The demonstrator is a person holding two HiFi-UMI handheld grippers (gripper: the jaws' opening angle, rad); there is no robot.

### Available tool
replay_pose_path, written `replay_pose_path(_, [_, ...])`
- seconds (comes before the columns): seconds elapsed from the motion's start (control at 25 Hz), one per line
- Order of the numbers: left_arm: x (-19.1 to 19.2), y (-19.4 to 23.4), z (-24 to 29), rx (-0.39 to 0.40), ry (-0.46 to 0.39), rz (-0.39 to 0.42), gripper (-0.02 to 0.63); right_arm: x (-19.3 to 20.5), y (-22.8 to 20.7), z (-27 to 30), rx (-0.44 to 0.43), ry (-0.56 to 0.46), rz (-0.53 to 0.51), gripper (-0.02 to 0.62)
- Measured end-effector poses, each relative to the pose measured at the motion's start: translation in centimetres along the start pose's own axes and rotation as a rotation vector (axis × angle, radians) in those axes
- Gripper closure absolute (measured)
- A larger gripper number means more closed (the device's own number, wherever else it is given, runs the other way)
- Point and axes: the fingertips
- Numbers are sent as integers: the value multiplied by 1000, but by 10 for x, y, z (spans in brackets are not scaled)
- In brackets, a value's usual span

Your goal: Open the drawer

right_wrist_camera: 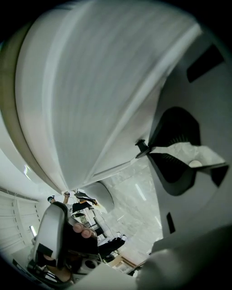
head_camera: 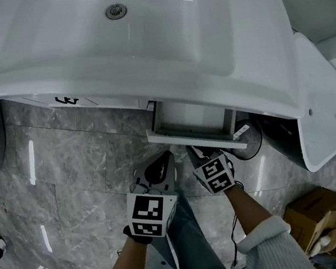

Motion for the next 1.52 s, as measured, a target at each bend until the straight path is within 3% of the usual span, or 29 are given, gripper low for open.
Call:
replay_pose_path(0.4, [4,-3,-1,3,10,9,589,5,4,2,13,1,-3,545])
replay_pose_path(0.8, [0,-7,-11,0,8,22,589,9,1,1,83,7,101,528])
replay_pose_path(0.96, [-3,-6,-18,-9,2,31,589,14,-2,-8,111,5,124,549])
replay_pose_path(1.2, [-18,-13,-27,-12,2,47,589,22,0,-30,96,23,220,552])
replay_pose_path(1.52, [-62,-35,-49,-12,-24,91,589,-14,20,-79,23,2,403,566])
Point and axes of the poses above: the fingertips, and each gripper's own axes: z forward along the fingers, y to its left, x out of its underside, and after that the axes turned 4 degrees about y, right-handed
